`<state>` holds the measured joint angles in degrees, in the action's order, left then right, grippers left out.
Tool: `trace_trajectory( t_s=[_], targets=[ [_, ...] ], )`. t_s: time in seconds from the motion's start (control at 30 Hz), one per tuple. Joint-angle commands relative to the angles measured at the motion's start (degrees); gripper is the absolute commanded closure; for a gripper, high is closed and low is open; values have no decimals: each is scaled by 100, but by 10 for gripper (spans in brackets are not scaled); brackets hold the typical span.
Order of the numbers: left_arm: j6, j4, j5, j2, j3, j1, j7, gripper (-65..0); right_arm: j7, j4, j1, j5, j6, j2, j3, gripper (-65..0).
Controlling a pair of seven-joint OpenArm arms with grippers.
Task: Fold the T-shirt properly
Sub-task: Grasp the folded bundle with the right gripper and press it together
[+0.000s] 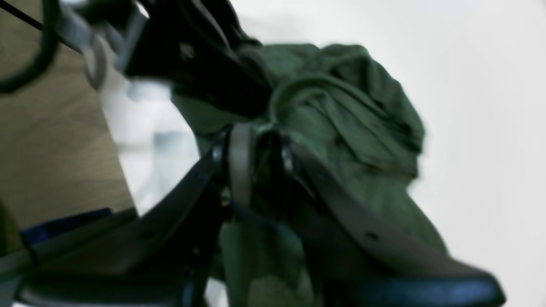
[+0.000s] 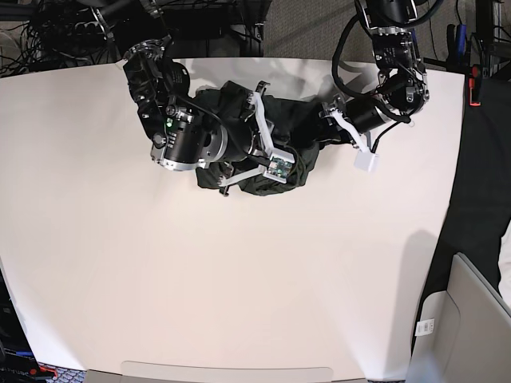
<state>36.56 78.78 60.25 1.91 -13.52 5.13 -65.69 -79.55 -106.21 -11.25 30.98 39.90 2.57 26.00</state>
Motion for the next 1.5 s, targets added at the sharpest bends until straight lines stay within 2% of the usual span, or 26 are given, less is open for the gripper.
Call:
trace_trajectory(
  t_s=[0.0, 0.27, 0.37, 0.43, 0.57, 0.63, 0.77, 1.03, 1.2, 1.3, 1.4, 1.47],
  targets=[
    [-214, -103, -104, -55, 46, 160, -416, -228, 91, -3, -181, 177, 10, -121, -20, -74],
    [-214, -103, -104, -46, 46, 239, -389, -228, 82, 226, -339, 387, 10, -481, -20, -74],
    [-214, -103, -104, -46, 46, 239, -389, -228, 91, 419, -401, 414, 10, -490, -72, -83],
    [-214, -103, -104, -37, 46, 239, -389, -228, 91, 402, -401, 423, 10, -384, -266, -137],
    [-214, -103, -95, 68, 46, 230, -389, -228, 91, 59, -401, 414, 10, 20, -327, -338],
    [-214, -103, -104, 68, 46, 222, -389, -228, 91, -108, -366, 423, 10, 178, -301, -372],
    [-214, -103, -104, 68, 46, 204, -389, -228, 82, -170, -251, 598, 10, 363, -283, -367],
    [-214, -103, -104, 77, 46, 195, -389, -228, 91, 129, -207, 590, 10, 477, -160, -367],
    [-214, -103, -104, 77, 64, 186, -389, -228, 100, 419, -234, 590, 10, 460, -160, -366],
    [-214, -103, -104, 77, 55, 186, -389, -228, 285, 657, -286, 581, 10, 451, -37, -365],
    [-214, -103, -104, 77, 55, 186, -389, -228, 601, 903, -427, 581, 10, 451, 385, -321],
    [-214, -103, -104, 77, 55, 186, -389, -228, 777, 1043, -524, 581, 10, 407, 666, -254]
  ],
)
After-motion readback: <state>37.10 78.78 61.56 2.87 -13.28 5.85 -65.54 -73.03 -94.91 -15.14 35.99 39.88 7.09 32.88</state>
